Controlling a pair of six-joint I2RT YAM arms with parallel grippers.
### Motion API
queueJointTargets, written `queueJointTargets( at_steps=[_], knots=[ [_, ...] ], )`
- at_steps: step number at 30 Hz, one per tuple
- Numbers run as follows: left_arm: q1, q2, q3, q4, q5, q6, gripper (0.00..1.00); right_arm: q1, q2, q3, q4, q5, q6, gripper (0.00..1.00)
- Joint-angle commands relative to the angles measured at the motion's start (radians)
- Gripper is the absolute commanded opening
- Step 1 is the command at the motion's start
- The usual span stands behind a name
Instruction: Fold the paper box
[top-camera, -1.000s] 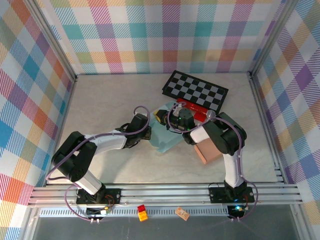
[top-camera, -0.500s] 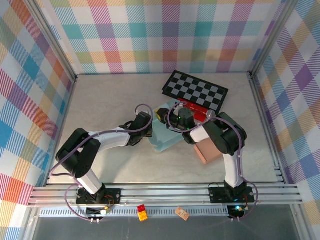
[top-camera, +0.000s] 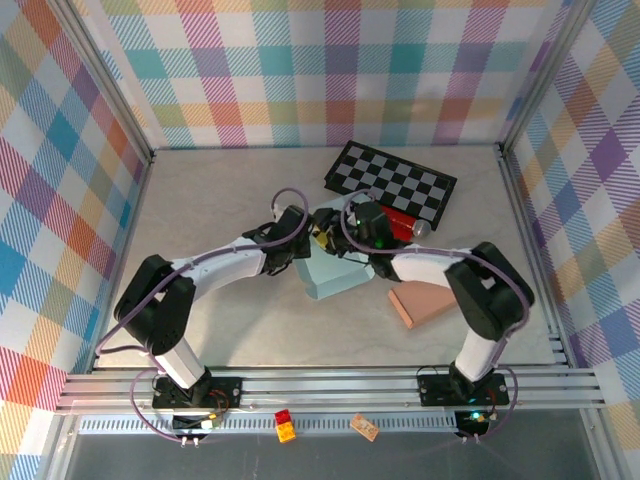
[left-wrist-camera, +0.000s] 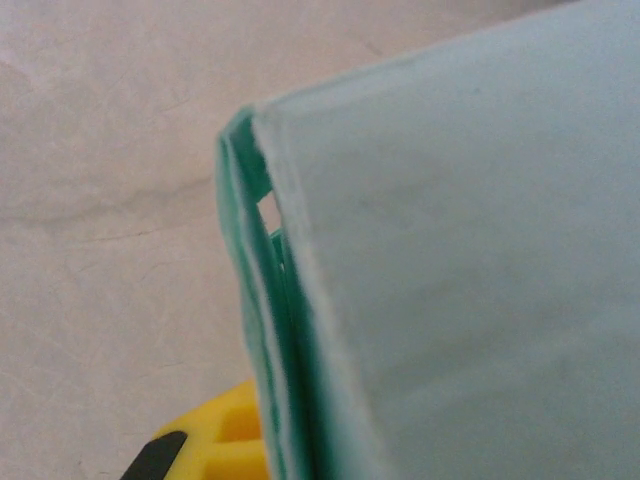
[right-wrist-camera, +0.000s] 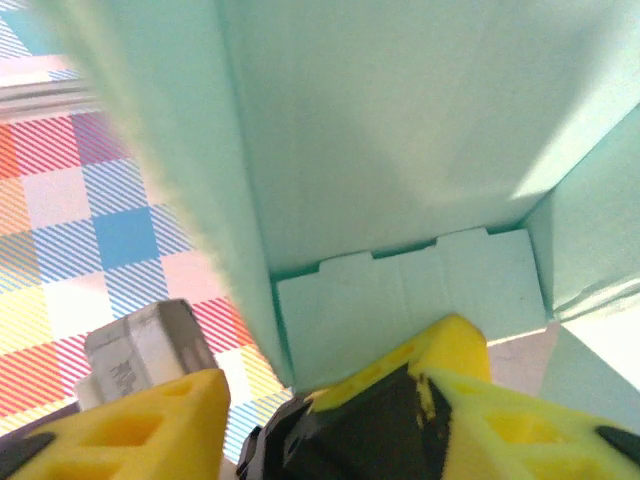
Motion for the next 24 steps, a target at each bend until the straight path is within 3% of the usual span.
queueJointTargets(
  at_steps=[1, 4, 15, 24],
  knots=[
    [0.030, -0.065, 0.042, -0.140, 0.077, -0.011, 0.00, -0.033, -0.110, 0.073, -0.299, 0.021, -0.114, 0.60],
    [0.061, -0.086, 0.062, -0.201, 0.128, -0.019, 0.00, -0.064, -0.168, 0.141, -0.462, 0.023, -0.160, 0.65],
    [0.140, -0.063, 0.271, -0.548, 0.259, 0.017, 0.00, -0.159, -0.274, 0.373, -0.942, 0.030, -0.373, 0.66],
    [0.177, 0.001, 0.442, -0.825, 0.301, 0.007, 0.00, -0.185, -0.243, 0.517, -1.119, 0.011, -0.511, 0.63]
  ],
)
